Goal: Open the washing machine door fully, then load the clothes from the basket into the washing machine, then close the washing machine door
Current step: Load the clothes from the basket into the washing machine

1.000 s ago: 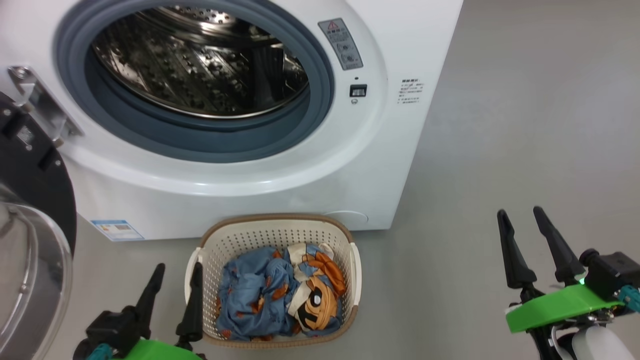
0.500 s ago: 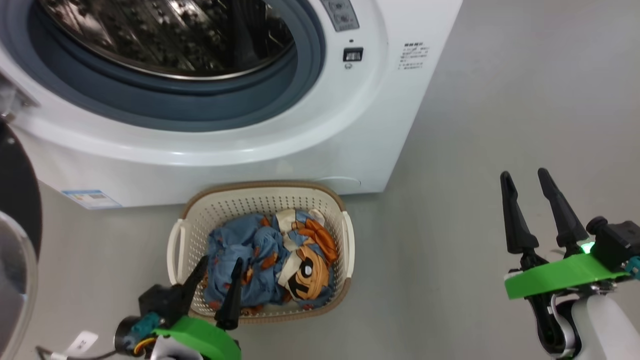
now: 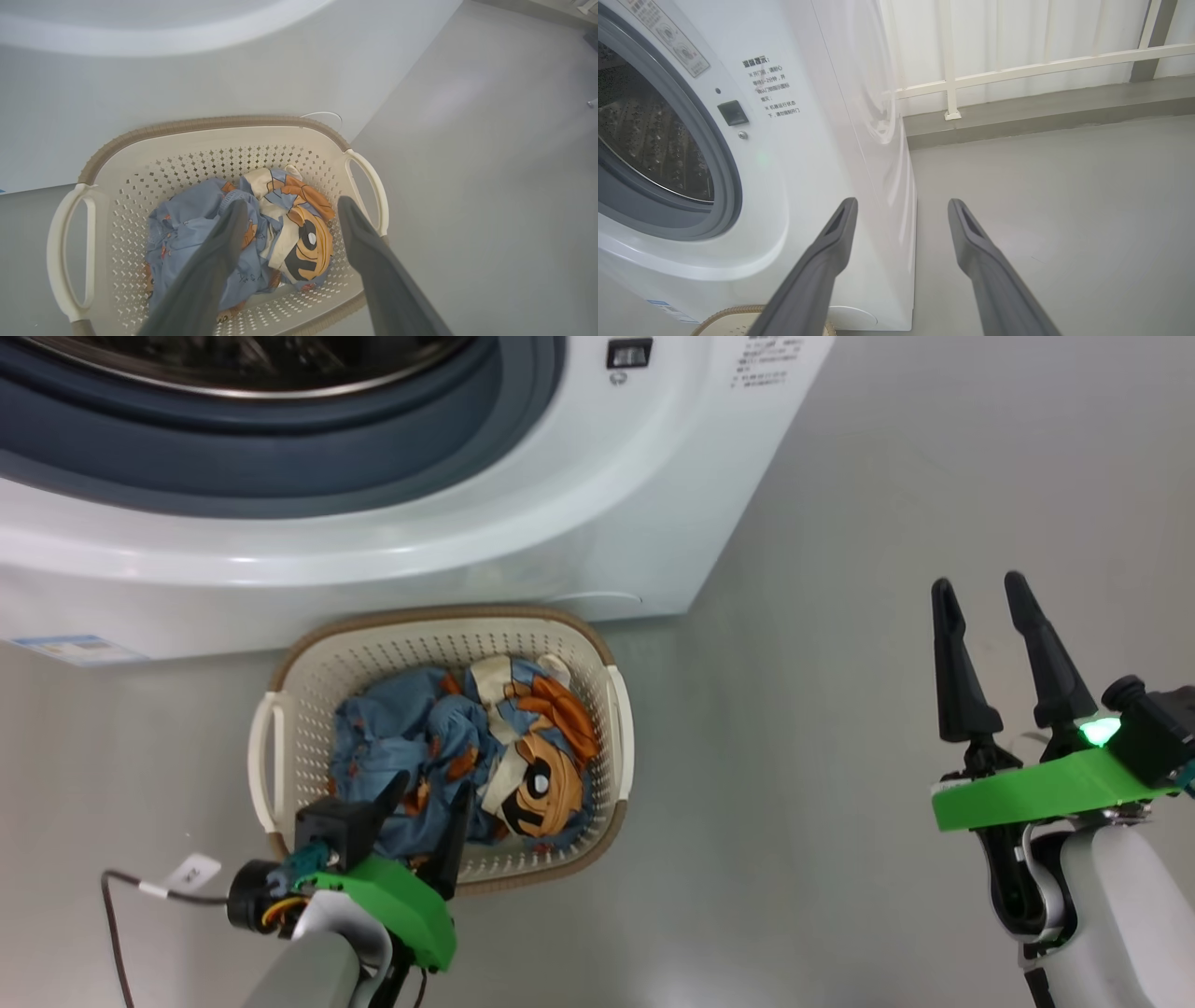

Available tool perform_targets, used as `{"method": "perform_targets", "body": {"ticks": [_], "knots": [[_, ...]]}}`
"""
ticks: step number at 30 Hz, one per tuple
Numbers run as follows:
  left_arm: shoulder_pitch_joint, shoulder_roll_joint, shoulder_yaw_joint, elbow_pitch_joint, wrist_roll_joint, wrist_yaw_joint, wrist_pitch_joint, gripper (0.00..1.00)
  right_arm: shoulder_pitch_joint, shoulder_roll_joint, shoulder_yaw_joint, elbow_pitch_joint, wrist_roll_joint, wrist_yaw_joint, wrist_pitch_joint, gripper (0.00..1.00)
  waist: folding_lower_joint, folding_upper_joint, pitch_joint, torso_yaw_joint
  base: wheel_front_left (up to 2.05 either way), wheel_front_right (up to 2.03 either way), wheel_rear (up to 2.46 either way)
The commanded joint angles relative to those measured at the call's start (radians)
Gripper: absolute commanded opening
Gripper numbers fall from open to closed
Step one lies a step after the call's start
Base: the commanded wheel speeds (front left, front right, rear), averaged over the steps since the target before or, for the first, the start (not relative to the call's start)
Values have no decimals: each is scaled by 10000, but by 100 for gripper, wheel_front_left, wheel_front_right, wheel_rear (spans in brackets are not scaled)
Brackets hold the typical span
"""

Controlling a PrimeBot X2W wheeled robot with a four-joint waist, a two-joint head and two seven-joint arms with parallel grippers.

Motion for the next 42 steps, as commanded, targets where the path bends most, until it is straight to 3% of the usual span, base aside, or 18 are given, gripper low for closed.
{"method": "perform_targets", "body": {"ticks": [1,19,42], "knots": [[-356,260,-11,138,-186,-21,-63,100,-217,30,100,-301,-105,46,-88,100,0,0,533,-274,0,0,0],[-2901,416,-2939,2470,-2120,-21,371,100,-1103,245,312,-599,-136,46,-88,100,0,0,1981,-929,0,0,0],[-4828,1432,-5761,2992,-4179,-21,2391,100,-1663,504,737,-874,-172,46,-88,100,0,0,3209,-1664,0,0,0]]}}
